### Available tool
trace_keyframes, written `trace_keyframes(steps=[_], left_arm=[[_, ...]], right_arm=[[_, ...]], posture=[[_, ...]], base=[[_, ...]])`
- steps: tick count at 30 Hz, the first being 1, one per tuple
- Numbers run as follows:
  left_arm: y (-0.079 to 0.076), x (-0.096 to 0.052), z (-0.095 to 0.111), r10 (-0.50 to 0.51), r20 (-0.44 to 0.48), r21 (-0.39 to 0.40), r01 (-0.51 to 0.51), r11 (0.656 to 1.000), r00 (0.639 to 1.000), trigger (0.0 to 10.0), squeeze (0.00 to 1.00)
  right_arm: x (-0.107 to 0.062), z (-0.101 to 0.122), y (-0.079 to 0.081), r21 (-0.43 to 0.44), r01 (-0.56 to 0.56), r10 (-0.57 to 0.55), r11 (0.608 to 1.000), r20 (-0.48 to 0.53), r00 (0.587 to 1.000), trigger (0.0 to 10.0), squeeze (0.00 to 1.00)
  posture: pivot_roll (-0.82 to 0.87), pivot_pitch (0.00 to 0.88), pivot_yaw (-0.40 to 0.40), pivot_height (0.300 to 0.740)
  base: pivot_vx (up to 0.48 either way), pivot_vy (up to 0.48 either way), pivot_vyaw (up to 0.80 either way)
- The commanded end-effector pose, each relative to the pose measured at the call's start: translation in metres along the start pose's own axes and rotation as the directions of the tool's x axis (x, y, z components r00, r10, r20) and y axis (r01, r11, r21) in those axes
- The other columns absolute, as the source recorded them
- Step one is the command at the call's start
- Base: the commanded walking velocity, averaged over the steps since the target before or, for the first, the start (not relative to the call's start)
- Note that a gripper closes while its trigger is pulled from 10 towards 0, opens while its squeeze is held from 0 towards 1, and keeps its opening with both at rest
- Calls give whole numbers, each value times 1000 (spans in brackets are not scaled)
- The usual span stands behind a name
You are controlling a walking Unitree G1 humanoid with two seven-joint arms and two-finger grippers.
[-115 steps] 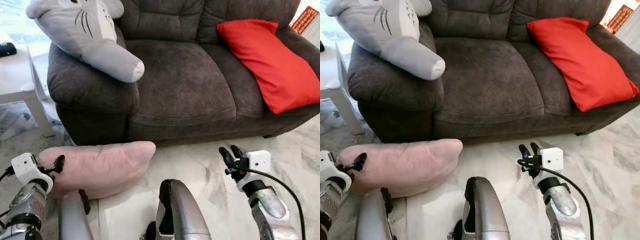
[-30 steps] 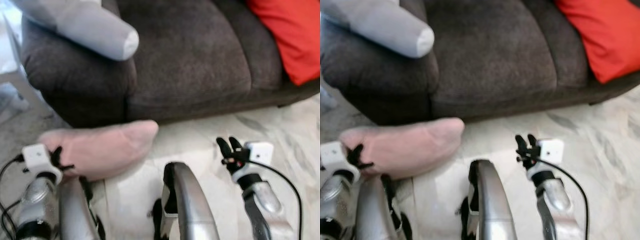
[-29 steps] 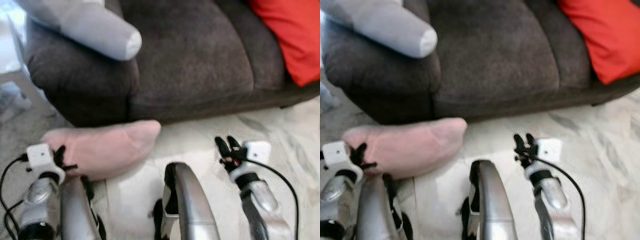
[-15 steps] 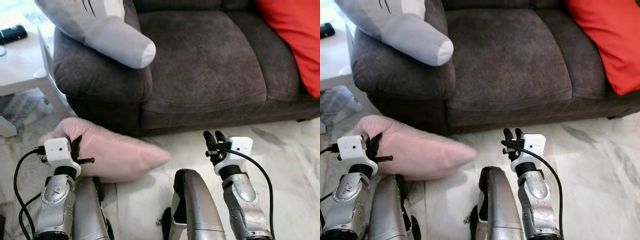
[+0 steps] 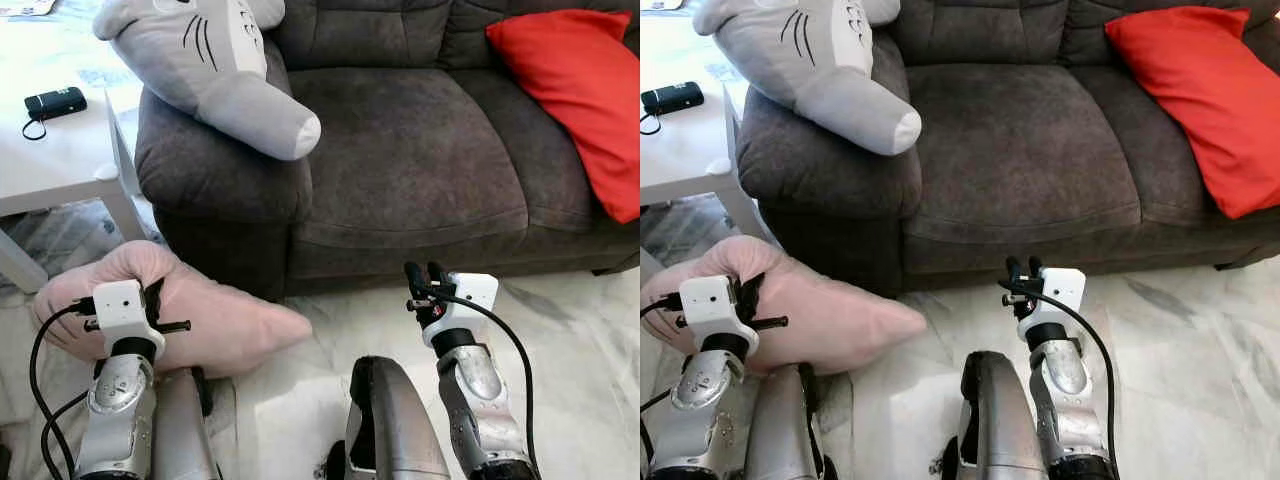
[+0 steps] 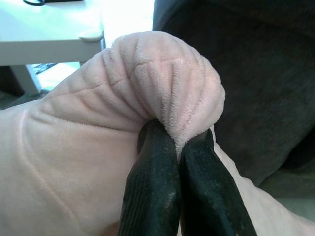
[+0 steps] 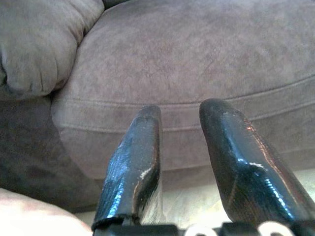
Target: Move the pillow to the sofa from floor
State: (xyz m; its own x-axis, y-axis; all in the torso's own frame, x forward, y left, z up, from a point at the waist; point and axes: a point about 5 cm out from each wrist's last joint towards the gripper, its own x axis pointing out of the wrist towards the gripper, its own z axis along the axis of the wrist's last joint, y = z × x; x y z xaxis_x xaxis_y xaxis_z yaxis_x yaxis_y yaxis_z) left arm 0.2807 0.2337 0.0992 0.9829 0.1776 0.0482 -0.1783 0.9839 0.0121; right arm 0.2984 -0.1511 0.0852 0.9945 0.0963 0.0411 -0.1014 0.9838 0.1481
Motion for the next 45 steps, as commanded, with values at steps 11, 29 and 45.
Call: trace_keyframes(steps=[11,29,45], left_arm=[[-7,6,23,-37,101,40,33,999,994,10000,0],[-10,8,26,-54,102,50,50,998,993,10000,0],[-14,8,31,-56,127,26,53,998,990,10000,0]], right_arm=[[4,0,-3,8,32,-32,999,23,999,10000,0],[7,-3,2,22,25,-26,999,25,999,10000,0],[11,-3,6,29,7,-8,1000,25,1000,10000,0]], posture=[[152,54,-111,551],[162,56,-110,666],[175,63,-119,740]], base=[[0,0,0],[0,0,0],[0,0,0]])
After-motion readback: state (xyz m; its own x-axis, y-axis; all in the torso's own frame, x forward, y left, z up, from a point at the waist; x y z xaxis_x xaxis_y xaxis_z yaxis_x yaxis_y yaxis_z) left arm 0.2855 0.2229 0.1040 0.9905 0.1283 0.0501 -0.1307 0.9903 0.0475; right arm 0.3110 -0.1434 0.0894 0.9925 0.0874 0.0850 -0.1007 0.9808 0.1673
